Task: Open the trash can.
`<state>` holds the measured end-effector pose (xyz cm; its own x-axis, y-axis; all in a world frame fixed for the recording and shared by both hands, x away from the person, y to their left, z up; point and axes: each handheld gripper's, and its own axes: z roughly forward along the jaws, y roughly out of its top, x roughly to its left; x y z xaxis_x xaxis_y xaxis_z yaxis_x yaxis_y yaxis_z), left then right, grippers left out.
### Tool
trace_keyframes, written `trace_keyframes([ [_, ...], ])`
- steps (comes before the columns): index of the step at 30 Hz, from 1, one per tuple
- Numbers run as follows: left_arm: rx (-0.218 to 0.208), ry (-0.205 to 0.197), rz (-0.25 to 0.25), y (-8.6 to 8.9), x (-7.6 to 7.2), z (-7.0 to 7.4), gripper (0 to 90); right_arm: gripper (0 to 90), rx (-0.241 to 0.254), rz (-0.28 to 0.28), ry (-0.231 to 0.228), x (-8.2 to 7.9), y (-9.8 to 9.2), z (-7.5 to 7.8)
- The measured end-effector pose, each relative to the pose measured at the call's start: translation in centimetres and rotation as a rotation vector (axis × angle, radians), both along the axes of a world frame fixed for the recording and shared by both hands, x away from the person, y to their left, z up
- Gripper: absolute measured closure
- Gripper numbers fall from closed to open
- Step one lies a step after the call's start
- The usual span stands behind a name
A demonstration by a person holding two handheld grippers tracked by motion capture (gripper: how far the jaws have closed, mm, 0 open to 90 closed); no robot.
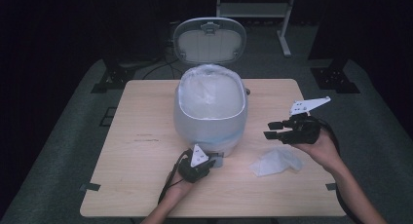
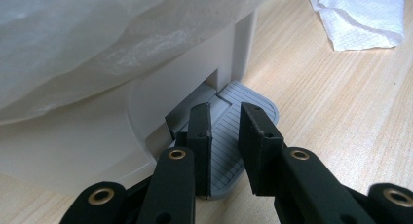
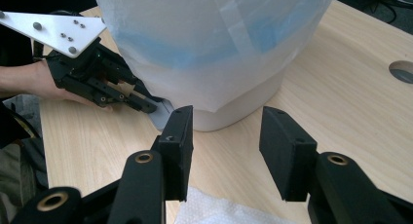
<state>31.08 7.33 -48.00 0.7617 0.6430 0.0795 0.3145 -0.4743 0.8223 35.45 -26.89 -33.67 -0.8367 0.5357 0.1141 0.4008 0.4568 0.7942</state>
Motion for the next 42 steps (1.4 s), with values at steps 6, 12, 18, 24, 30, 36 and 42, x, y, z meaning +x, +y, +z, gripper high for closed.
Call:
trace_keyframes([
  [6, 0.001, -0.001, 0.001, 0.0, 0.0, 0.0, 75.1, 54.5, 0.017, -0.012, 0.004, -0.2, -0.4, -0.6],
  [12, 0.001, 0.000, 0.000, 0.0, 0.0, 0.0, 75.1, 53.7, -0.005, -0.016, -0.003, -0.5, -0.5, -1.5],
  [18, -0.001, -0.003, 0.001, 0.0, 0.0, 0.0, 75.1, 53.4, -0.015, -0.019, -0.001, -0.7, -0.7, -2.4],
  [24, 0.001, -0.002, 0.000, 0.0, 0.0, 0.0, 75.1, 52.5, -0.014, -0.035, 0.002, -0.9, -1.2, -3.0],
  [30, 0.001, -0.001, 0.000, 0.0, 0.0, 0.0, 75.1, 52.4, -0.008, -0.045, 0.006, -1.1, -1.6, -3.8],
  [36, -0.002, -0.004, 0.001, 0.0, 0.0, 0.0, 75.1, 52.4, -0.002, -0.053, 0.009, -1.3, -1.9, -4.8],
  [42, 0.000, -0.005, 0.001, 0.0, 0.0, 0.0, 75.1, 52.4, -0.006, -0.065, 0.017, -1.5, -2.2, -5.7],
])
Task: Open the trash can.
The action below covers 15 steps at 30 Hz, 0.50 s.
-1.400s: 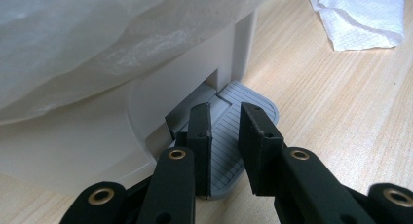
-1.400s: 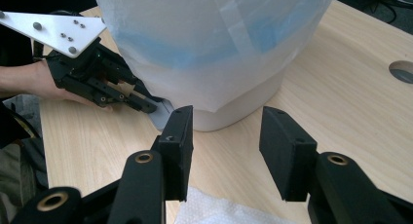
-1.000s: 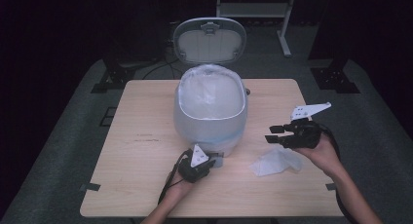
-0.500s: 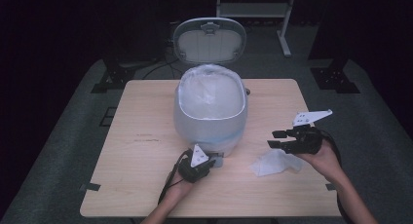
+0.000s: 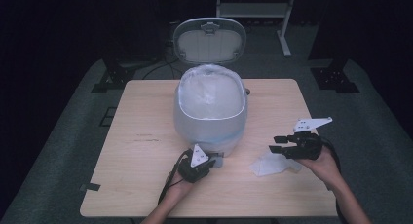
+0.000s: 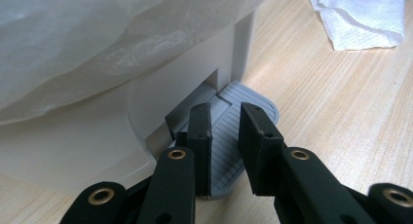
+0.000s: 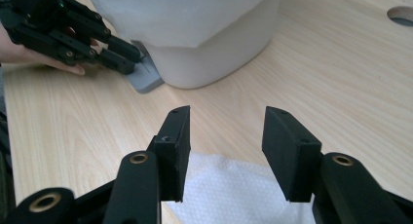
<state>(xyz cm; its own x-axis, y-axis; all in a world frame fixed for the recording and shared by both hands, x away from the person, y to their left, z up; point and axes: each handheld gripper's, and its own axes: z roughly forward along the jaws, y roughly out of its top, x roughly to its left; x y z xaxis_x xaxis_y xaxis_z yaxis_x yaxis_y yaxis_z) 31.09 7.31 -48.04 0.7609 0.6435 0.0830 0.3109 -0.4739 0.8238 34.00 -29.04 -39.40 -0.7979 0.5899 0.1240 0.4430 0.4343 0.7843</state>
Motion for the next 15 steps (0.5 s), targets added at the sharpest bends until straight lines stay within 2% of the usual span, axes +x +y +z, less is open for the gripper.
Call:
trace_keyframes([
  [7, 0.001, 0.002, 0.001, 0.0, 0.0, 0.0, 75.1, 52.1, -0.014, -0.009, 0.009, -0.4, -0.4, -0.9],
  [15, 0.000, 0.002, 0.000, 0.0, 0.0, 0.0, 75.1, 51.9, -0.005, -0.031, 0.022, -0.6, -1.2, -2.2],
])
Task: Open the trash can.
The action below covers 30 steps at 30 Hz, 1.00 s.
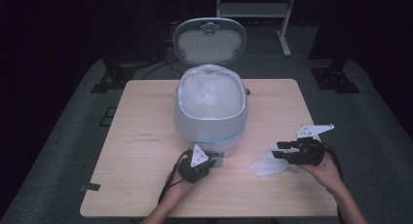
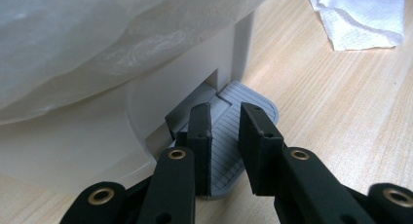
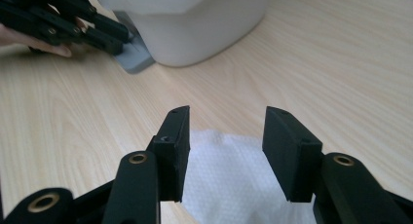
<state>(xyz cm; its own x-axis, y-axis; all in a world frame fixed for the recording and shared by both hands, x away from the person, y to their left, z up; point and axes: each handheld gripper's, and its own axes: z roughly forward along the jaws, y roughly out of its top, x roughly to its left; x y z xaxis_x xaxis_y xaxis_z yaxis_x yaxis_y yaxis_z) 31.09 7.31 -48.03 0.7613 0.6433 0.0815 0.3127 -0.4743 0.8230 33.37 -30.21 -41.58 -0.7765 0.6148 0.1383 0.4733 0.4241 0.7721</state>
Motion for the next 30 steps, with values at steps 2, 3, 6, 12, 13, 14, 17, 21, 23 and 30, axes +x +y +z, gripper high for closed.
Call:
trace_keyframes([
  [2, -0.001, 0.000, 0.001, 0.0, 0.0, 0.0, 75.1, 51.2, -0.010, -0.005, 0.001, -0.1, -0.1, -0.5],
  [3, -0.001, 0.000, 0.001, 0.0, 0.0, 0.0, 75.1, 51.1, -0.016, -0.009, 0.009, -0.1, -0.1, -0.7],
  [6, 0.000, 0.000, 0.000, 0.0, 0.0, 0.0, 75.1, 50.7, -0.038, -0.017, 0.022, -0.2, -0.2, -1.8],
  [12, 0.000, 0.000, 0.000, 0.0, 0.0, 0.0, 75.1, 48.0, -0.057, -0.023, 0.036, -0.2, -0.2, -2.7],
  [13, 0.001, 0.000, 0.000, 0.0, 0.0, 0.0, 75.1, 47.6, -0.058, -0.025, 0.036, -0.2, -0.1, -2.8],
  [14, 0.000, 0.000, 0.000, 0.0, 0.0, 0.0, 75.1, 47.3, -0.063, -0.027, 0.040, -0.2, -0.2, -2.9],
  [17, 0.000, 0.000, 0.000, 0.0, 0.0, 0.0, 75.1, 44.7, -0.075, -0.035, 0.042, -0.2, -0.1, -3.3],
  [21, 0.000, 0.000, 0.000, 0.0, 0.0, 0.0, 75.1, 41.3, -0.103, -0.041, 0.045, -0.2, 0.0, -3.9],
  [23, 0.000, 0.001, 0.000, 0.0, 0.0, 0.0, 75.1, 40.8, -0.108, -0.039, 0.044, -0.2, 0.1, -4.0],
  [30, -0.001, 0.001, 0.000, 0.0, 0.0, 0.0, 75.1, 38.0, -0.148, -0.038, 0.042, -0.1, 0.6, -4.8],
])
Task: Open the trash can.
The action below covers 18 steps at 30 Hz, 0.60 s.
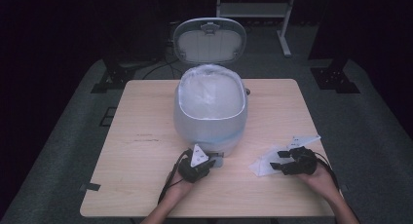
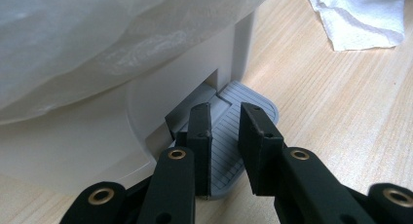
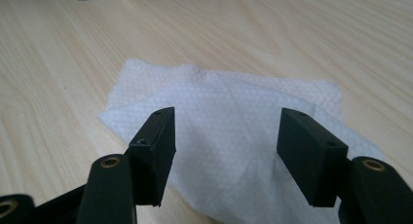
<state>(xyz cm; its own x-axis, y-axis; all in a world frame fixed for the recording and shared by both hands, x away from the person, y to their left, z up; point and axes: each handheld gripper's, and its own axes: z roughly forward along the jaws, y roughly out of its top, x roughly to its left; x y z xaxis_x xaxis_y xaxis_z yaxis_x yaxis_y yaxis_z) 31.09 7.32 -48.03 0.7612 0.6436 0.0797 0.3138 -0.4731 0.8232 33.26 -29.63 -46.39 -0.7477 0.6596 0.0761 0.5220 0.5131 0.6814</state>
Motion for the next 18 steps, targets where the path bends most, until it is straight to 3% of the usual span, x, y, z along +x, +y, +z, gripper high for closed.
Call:
trace_keyframes([
  [3, -0.001, 0.001, 0.000, 0.00, 0.00, 0.00, 75.1, 37.4, -0.018, 0.002, 0.006, -0.02, 0.34, -0.40],
  [11, -0.001, 0.000, 0.000, 0.00, 0.00, 0.00, 75.1, 36.5, -0.076, 0.003, -0.032, -0.29, 1.02, -0.86],
  [16, 0.000, 0.000, 0.000, -0.01, -0.01, 0.00, 75.1, 38.1, -0.069, -0.001, -0.033, -0.36, 0.98, -0.91],
  [18, 0.000, -0.001, 0.000, -0.01, -0.01, 0.00, 75.1, 43.3, -0.065, -0.002, -0.030, -0.42, 0.99, -0.86],
])
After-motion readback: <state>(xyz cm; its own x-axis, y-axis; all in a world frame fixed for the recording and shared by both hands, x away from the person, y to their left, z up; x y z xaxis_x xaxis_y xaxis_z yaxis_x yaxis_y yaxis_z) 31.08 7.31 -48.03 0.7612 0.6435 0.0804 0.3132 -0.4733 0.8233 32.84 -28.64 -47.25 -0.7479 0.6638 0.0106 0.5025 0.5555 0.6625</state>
